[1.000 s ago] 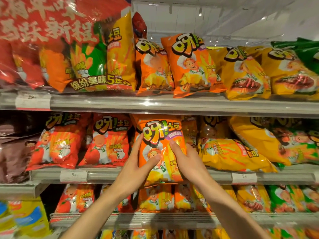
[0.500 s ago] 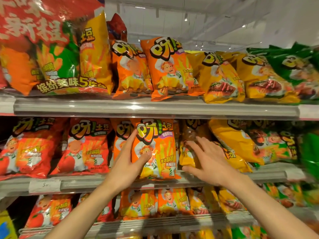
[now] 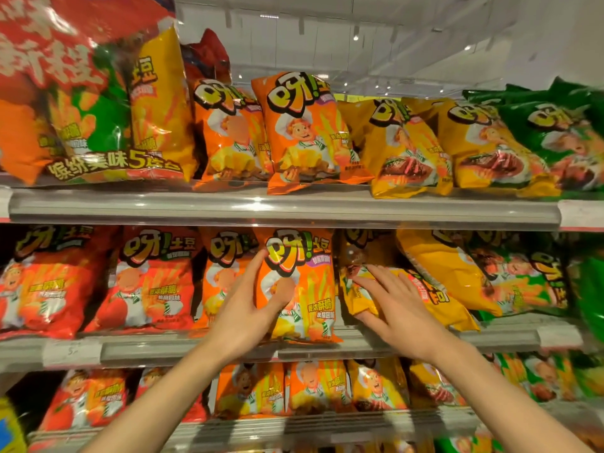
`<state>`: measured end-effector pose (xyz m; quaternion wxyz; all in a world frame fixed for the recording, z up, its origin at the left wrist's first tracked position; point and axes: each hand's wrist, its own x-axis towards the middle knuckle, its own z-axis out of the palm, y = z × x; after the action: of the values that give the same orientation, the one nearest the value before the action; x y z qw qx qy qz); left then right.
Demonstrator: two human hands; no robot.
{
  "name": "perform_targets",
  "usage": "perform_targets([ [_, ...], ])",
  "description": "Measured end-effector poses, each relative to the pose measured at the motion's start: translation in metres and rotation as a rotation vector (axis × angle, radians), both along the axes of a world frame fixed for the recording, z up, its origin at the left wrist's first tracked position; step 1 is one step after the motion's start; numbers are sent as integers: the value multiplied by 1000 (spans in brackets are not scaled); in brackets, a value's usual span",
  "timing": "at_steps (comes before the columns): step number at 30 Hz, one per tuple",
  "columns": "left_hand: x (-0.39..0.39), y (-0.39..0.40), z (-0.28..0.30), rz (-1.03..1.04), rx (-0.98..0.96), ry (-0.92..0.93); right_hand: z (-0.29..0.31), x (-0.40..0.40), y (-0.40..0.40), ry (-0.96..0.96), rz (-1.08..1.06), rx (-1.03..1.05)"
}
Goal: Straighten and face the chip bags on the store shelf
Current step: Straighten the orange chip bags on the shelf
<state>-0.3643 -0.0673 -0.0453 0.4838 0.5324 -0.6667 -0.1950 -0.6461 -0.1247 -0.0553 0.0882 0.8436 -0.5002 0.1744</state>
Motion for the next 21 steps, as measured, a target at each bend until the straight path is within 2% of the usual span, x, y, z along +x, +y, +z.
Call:
perform_targets([
  [5,-15,-14,1,96,10,-69,2,-13,-1,-142,12,-40],
  [9,-29,-28,3,226,-5,-205,3,-15,-2,-265,-37,-50],
  [17,-64,-59,-1,438,-117,-391,-4,-10,-5,-245,-22,-2],
  [21,-70,-63,-10,520,-241,-495,-8,-8,-5,-253,-15,16],
])
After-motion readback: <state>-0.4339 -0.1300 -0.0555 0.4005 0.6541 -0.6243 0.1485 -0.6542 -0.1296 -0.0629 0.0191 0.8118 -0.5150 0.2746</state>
